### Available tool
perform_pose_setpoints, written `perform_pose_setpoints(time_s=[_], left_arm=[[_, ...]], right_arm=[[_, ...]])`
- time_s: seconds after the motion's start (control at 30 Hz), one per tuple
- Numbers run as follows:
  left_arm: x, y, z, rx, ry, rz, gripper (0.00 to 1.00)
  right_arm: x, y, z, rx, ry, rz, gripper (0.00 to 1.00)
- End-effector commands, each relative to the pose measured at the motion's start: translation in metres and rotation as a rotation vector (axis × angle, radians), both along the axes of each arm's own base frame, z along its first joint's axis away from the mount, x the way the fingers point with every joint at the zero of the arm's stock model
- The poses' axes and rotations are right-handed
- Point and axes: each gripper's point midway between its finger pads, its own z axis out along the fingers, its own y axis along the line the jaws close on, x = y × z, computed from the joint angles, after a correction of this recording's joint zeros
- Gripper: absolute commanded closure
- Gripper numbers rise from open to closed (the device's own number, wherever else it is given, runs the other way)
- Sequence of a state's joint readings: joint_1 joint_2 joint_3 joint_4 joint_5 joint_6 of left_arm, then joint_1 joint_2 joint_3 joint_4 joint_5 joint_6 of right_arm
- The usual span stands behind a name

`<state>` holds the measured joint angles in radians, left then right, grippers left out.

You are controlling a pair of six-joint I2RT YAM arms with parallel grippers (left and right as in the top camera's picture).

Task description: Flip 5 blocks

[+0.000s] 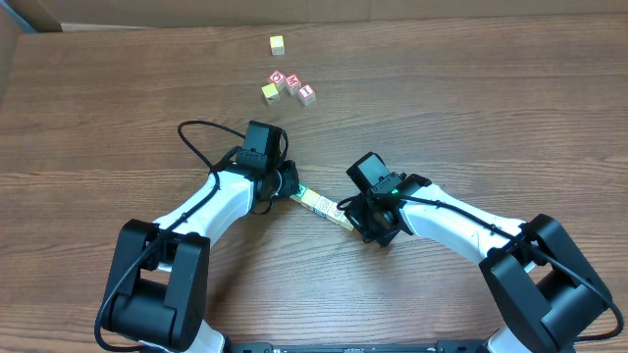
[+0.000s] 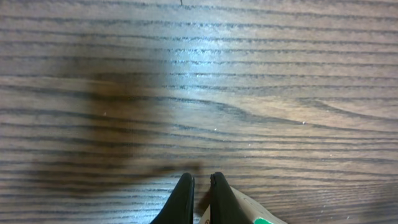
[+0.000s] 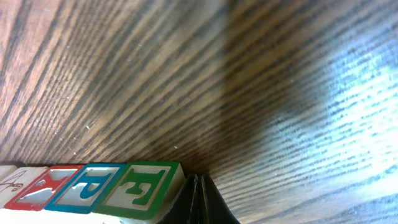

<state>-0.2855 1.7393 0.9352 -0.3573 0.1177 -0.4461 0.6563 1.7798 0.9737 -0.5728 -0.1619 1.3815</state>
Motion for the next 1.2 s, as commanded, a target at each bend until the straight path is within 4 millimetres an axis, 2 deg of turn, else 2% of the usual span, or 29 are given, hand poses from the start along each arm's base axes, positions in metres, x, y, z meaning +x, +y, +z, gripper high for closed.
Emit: perform_pose_setpoints(time_s=[0.0,0.3,0.73,0.87,1.13,1.17], left_arm=[[-0.006,-0.012,-0.002,-0.050,0.027,-0.017,0.96],[-0.004,-0.008,-0.003,-0.028,0.019,-0.007,0.96],[-0.002,-0.008,-0.002,-0.030,0.010,-0.008,0.96],[-0.002,-0.008,-0.002,-0.031,0.008,-0.008,0.96],[-0.002,-0.008,-0.002,-0.030,0.008,-0.008,0.96],[-0.002,-0.008,-0.002,-0.030,0.008,-0.008,0.96]], right_arm=[[-0.003,0.017,0.005,0.065,0.023,-0.030,0.96],[-0.009,0.033,0.007,0.086,0.010,-0.015,0.96],[-0.031,0.054,0.006,0.076,0.052,-0.160,0.96],[-0.035,0.057,0.005,0.057,0.044,-0.216,0.92],[-0.039,0.072,0.008,0.091,0.040,-0.288,0.92],[-0.038,0.075,0.009,0.103,0.038,-0.295,0.87]])
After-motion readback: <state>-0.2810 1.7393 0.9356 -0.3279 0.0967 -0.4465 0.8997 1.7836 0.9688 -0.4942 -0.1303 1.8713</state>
